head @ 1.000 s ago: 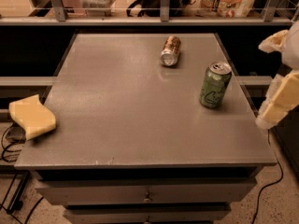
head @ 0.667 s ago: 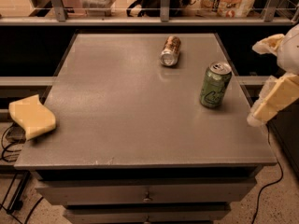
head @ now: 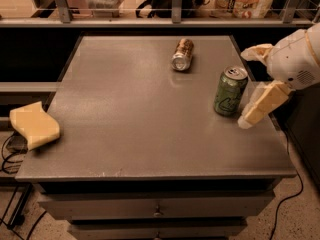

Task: Knock green can over

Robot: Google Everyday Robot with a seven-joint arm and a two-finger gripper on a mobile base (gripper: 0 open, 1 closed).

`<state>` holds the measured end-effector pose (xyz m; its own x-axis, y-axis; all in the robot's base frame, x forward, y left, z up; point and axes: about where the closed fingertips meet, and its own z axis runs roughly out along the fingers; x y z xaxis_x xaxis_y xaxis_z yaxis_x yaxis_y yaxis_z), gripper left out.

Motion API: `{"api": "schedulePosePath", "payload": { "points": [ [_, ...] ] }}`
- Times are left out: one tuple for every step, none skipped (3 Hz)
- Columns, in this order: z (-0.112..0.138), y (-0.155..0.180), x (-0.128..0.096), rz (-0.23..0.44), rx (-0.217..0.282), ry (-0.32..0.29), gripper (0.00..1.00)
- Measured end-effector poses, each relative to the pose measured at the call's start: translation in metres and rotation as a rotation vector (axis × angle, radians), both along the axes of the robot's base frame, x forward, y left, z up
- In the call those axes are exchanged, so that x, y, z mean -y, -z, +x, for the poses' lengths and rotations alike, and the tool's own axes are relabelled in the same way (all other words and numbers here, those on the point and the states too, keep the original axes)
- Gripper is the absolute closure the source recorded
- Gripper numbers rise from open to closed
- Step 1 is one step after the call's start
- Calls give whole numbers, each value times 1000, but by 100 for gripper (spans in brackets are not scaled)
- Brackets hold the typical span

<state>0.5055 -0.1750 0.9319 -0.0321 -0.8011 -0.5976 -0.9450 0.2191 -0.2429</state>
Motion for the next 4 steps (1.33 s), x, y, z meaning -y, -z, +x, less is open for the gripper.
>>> {"api": "schedulePosePath", "payload": {
  "points": [
    [18,22,-18,59,-28,-56,0],
    [31,41,-29,90,-53,-83,0],
    [40,37,-27,110,-42,-81,21],
    [42,17,-30,108,-15,-100,91]
  ]
}}
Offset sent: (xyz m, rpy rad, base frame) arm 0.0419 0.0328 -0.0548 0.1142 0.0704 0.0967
